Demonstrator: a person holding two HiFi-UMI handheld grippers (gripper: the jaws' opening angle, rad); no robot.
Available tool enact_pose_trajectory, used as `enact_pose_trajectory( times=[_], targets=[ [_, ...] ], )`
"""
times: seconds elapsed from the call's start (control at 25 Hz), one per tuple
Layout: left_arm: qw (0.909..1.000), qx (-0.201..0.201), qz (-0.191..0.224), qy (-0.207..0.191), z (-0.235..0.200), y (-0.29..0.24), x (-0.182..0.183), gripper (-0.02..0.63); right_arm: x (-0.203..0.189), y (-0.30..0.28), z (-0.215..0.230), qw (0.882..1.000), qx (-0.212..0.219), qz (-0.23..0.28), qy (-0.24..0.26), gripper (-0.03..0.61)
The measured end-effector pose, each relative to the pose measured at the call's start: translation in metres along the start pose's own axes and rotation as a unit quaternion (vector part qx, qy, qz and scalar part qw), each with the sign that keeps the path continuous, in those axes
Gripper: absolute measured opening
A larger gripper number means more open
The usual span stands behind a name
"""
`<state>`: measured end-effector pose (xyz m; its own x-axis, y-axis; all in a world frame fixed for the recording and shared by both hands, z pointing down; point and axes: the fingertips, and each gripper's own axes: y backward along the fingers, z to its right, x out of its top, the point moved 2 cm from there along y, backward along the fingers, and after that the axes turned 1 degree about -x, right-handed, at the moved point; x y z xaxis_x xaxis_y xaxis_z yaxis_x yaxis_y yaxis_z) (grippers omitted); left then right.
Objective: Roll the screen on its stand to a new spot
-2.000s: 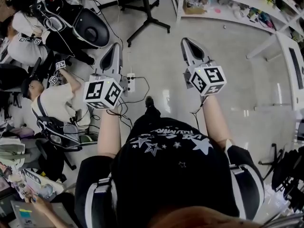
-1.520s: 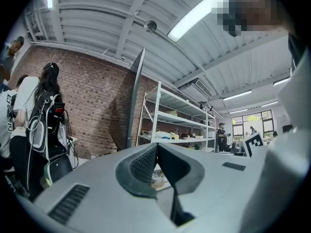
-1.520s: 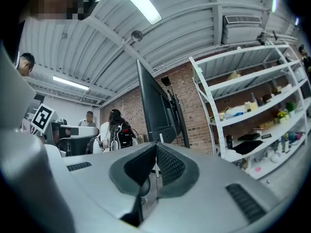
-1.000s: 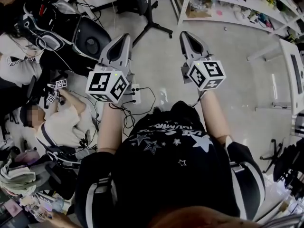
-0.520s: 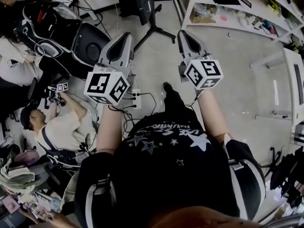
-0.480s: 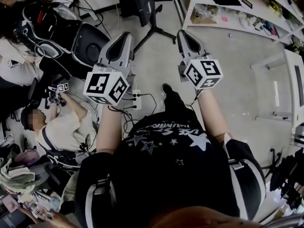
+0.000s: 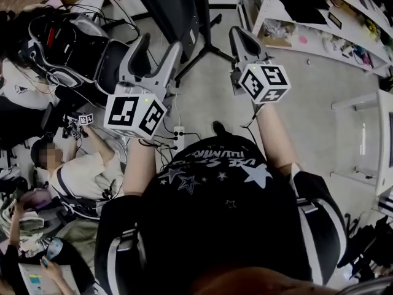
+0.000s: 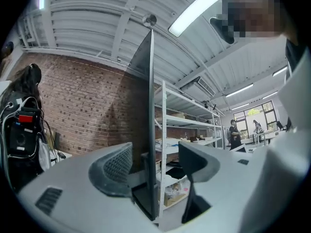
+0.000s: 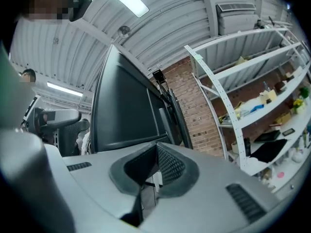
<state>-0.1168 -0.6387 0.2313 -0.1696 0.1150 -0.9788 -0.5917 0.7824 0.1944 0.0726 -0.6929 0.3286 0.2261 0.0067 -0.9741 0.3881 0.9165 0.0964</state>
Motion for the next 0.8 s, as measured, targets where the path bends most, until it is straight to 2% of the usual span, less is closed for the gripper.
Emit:
enact_pose_trajectory(
  times=[0.08, 0.4, 0.6, 0.8],
  targets=[
    [0.9999, 0.005, -0.004, -0.008, -0.004, -0.013, -0.003, 0.313, 0.0, -0.017, 0.005, 1.0, 0.011, -0.003, -0.001, 0.008],
    [0.9984, 0.045, 0.019, -0.027, -0.017, -0.056, 0.006, 0.331, 0.0, -0.067, 0.024, 0.999, 0.051, -0.014, -0.002, 0.008],
    [0.9939, 0.096, 0.036, -0.04, -0.029, -0.074, 0.015, 0.337, -0.003, -0.085, 0.038, 0.998, 0.067, -0.019, -0.007, 0.008],
    [0.9901, 0.125, 0.038, -0.053, -0.033, -0.086, 0.014, 0.337, 0.0, -0.097, 0.054, 0.997, 0.078, -0.017, -0.01, 0.008]
  ],
)
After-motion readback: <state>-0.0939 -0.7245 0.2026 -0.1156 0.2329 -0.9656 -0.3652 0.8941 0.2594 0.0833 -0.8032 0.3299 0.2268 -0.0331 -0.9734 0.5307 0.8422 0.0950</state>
